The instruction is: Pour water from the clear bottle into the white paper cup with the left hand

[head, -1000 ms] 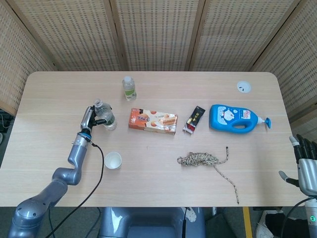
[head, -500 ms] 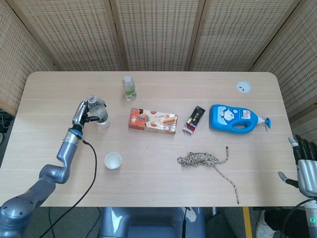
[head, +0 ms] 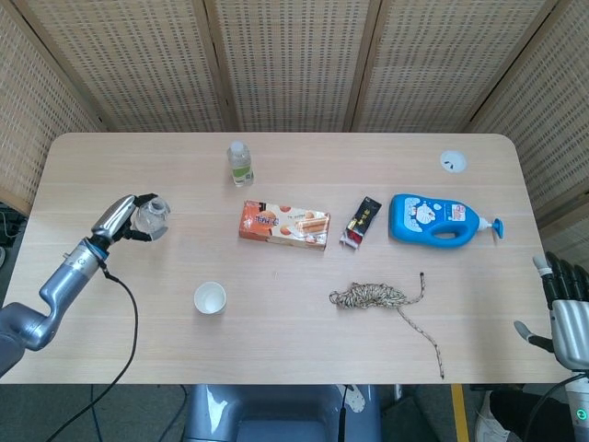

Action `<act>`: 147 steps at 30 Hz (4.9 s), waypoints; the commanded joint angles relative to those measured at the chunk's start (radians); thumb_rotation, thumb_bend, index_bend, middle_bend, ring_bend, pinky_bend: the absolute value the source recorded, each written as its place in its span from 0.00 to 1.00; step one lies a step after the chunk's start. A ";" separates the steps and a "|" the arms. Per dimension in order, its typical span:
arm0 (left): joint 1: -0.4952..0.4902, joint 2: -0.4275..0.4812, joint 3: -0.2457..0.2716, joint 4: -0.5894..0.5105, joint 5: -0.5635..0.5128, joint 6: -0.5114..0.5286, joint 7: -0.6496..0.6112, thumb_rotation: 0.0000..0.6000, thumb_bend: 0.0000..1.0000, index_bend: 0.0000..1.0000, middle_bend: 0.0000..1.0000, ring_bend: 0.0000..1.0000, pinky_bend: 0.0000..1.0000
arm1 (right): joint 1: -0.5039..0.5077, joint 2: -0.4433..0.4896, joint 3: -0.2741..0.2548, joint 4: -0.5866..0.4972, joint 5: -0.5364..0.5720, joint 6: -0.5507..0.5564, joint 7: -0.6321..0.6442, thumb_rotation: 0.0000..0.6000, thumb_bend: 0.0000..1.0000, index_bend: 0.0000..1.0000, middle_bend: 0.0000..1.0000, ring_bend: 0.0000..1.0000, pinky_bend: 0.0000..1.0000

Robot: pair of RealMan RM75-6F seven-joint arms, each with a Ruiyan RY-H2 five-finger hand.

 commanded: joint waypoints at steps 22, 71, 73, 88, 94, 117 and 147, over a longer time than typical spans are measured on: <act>0.008 0.249 0.084 -0.502 -0.081 -0.182 0.768 1.00 0.50 0.62 0.53 0.39 0.47 | -0.023 0.023 -0.016 -0.009 -0.052 0.043 0.052 1.00 0.00 0.00 0.00 0.00 0.00; -0.084 0.181 0.065 -0.679 -0.486 -0.190 1.635 1.00 0.50 0.62 0.53 0.39 0.47 | -0.033 0.042 -0.013 -0.007 -0.060 0.056 0.110 1.00 0.00 0.00 0.00 0.00 0.00; -0.085 0.180 0.069 -0.683 -0.486 -0.180 1.656 1.00 0.50 0.62 0.53 0.39 0.47 | -0.034 0.043 -0.013 -0.007 -0.059 0.056 0.113 1.00 0.00 0.00 0.00 0.00 0.00; -0.077 0.167 0.081 -0.683 -0.484 -0.128 1.728 1.00 0.50 0.62 0.53 0.39 0.47 | -0.036 0.046 -0.012 -0.008 -0.060 0.059 0.118 1.00 0.00 0.00 0.00 0.00 0.00; -0.072 0.165 0.077 -0.682 -0.475 -0.128 1.703 1.00 0.50 0.62 0.53 0.39 0.47 | -0.035 0.045 -0.012 -0.007 -0.059 0.056 0.116 1.00 0.00 0.00 0.00 0.00 0.00; 0.023 0.235 -0.027 -0.620 -0.268 -0.120 0.880 1.00 0.50 0.62 0.53 0.39 0.45 | -0.031 0.036 -0.014 -0.012 -0.057 0.047 0.086 1.00 0.00 0.00 0.00 0.00 0.00; 0.082 -0.367 -0.251 0.033 -0.297 0.111 0.012 1.00 0.47 0.52 0.49 0.39 0.44 | -0.010 0.022 -0.016 -0.005 -0.046 0.006 0.061 1.00 0.00 0.00 0.00 0.00 0.00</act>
